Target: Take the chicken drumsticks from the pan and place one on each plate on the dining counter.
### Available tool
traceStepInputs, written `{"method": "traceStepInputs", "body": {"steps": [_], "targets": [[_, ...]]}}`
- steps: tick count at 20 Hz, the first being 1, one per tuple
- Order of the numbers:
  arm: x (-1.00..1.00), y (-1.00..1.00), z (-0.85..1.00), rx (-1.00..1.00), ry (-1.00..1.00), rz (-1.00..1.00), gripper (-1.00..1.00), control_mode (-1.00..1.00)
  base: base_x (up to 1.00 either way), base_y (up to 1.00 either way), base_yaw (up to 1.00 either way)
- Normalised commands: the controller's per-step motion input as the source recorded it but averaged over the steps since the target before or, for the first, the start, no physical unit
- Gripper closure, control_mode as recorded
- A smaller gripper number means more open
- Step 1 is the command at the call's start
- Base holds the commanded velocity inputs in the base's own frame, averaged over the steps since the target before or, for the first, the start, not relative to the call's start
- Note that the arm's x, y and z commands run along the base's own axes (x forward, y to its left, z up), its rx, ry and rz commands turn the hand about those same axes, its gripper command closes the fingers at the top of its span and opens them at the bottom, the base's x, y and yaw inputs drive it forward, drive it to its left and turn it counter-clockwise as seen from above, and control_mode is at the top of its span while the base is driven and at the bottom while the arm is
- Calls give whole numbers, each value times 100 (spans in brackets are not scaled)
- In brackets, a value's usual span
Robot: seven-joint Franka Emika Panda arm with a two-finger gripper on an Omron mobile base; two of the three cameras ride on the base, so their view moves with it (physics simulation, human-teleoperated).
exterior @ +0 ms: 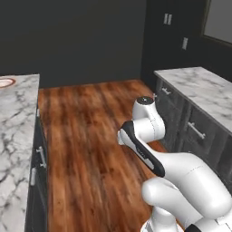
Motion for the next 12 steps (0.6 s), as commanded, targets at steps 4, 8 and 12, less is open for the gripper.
{"method": "traceStepInputs", "body": {"steps": [4, 8, 12], "targets": [[0, 0, 0, 0, 0, 0, 100, 100, 100, -1, 3], [0, 0, 0, 0, 0, 0, 100, 100, 100, 0, 4], [0, 0, 0, 0, 0, 0, 100, 100, 100, 0, 5]]}}
